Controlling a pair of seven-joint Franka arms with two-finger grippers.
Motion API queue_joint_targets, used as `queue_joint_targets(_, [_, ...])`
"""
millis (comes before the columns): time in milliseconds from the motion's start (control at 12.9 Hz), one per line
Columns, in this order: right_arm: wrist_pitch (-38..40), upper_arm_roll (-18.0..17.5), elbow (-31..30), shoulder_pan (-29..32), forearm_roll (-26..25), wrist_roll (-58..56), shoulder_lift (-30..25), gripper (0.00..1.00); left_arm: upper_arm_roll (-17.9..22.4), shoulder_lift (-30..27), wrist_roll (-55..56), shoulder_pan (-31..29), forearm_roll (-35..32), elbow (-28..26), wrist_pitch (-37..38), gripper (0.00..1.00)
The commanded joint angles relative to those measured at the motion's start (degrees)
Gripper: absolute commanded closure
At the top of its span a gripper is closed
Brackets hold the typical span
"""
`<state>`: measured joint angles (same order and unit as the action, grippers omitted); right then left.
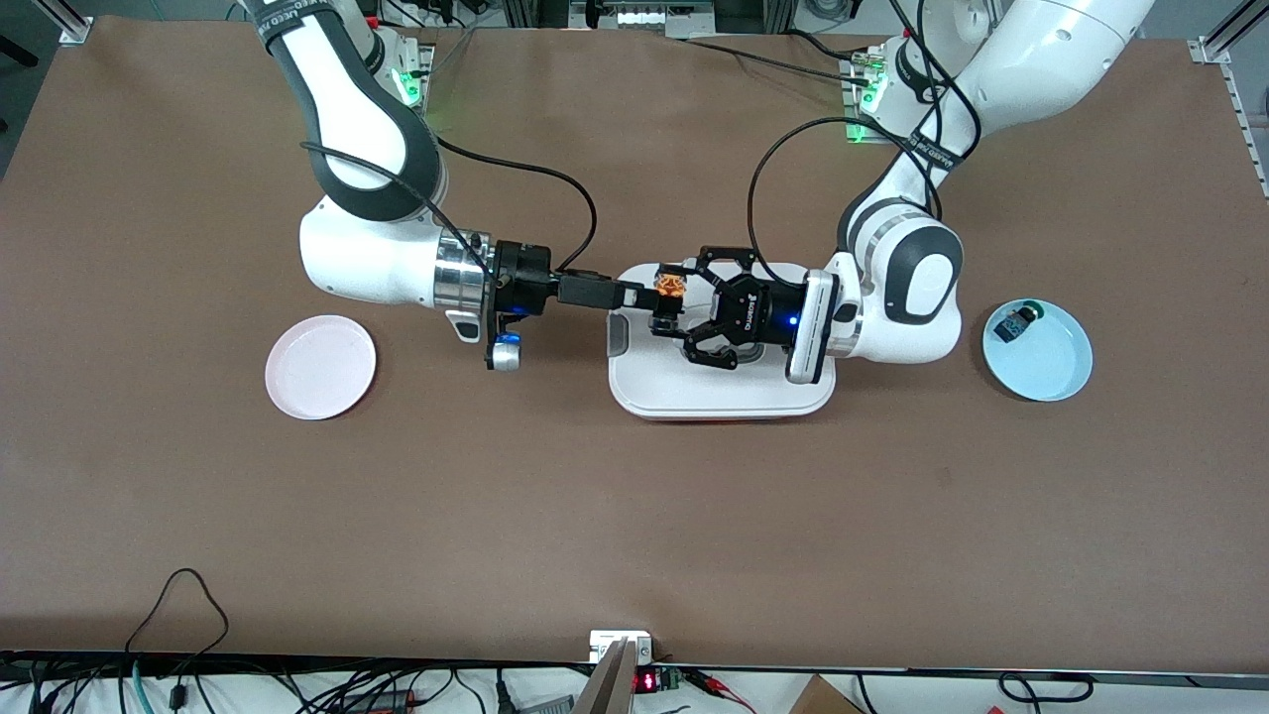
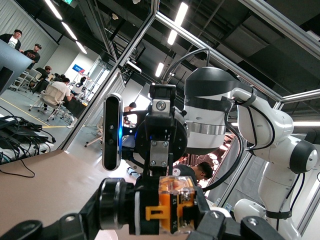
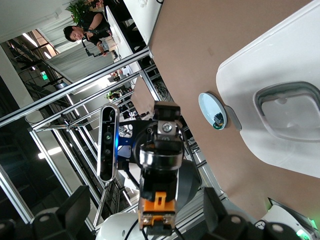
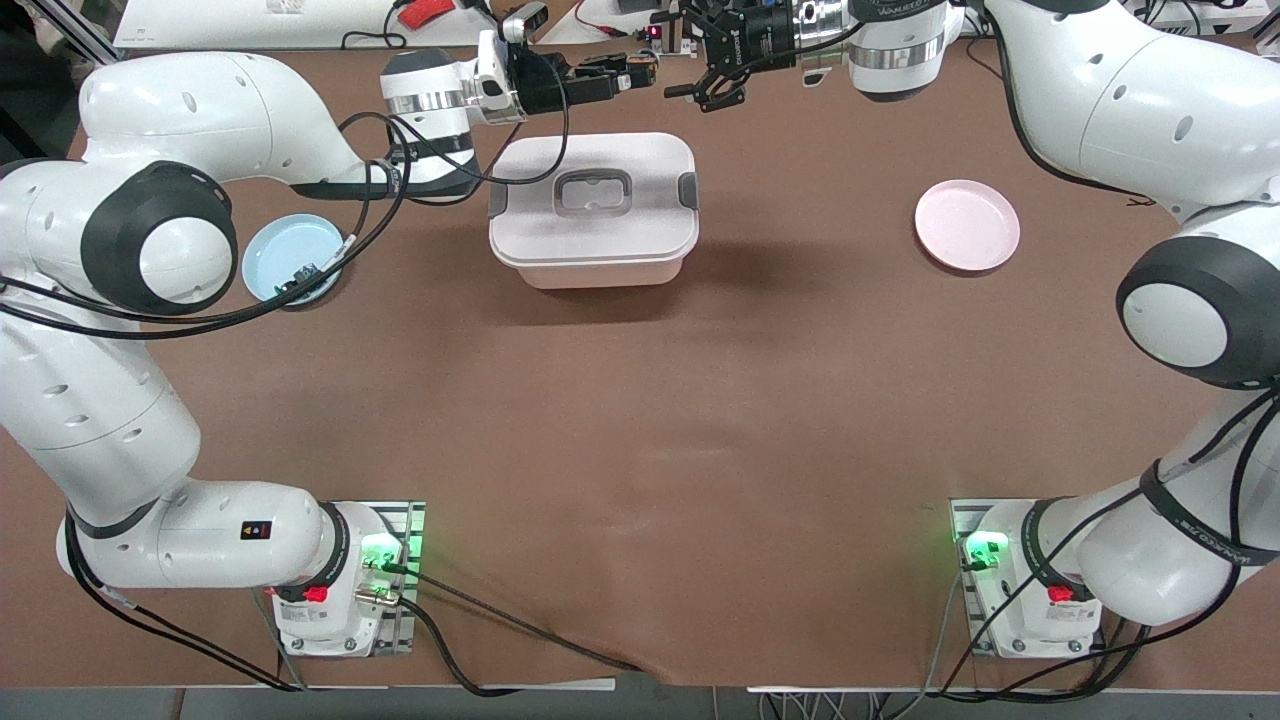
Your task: Transfer orange switch to right arm and place
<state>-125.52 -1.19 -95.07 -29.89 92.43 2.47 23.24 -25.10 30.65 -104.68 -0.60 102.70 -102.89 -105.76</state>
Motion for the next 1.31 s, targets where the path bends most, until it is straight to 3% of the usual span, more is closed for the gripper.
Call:
queue_joint_targets(0, [-2.53, 0.31, 0.76, -1.40, 1.61, -0.01, 0.84, 0.00, -0.04, 0.55, -2.11, 0.60, 1.54, 1.03, -0.32, 0.53])
queue_joint_targets(386, [-5.79, 0.31, 2.87, -3.51, 1.61, 0.43, 2.77, 0.01, -0.04, 0.55, -2.11, 0.60, 1.63, 1.03, -0.23, 0.53])
queue_joint_targets(850, [-6.85, 0.22, 3.75, -3.77, 1.96, 0.78, 3.04, 0.19, -0.04, 0.47, -2.02, 0.60, 1.63, 1.03, -0.23, 0.52])
queue_joint_targets(1005, [-6.76, 0.22, 3.75, -3.77, 6.60, 0.52, 3.04, 0.20, -0.04, 0.47, -2.02, 0.60, 1.63, 1.03, -0.23, 0.52])
queue_joint_targets(1236, [-6.58, 0.22, 3.84, -3.69, 6.80, 0.52, 3.04, 0.20, -0.04, 0.47, -2.02, 0.60, 1.63, 1.03, -0.23, 0.52])
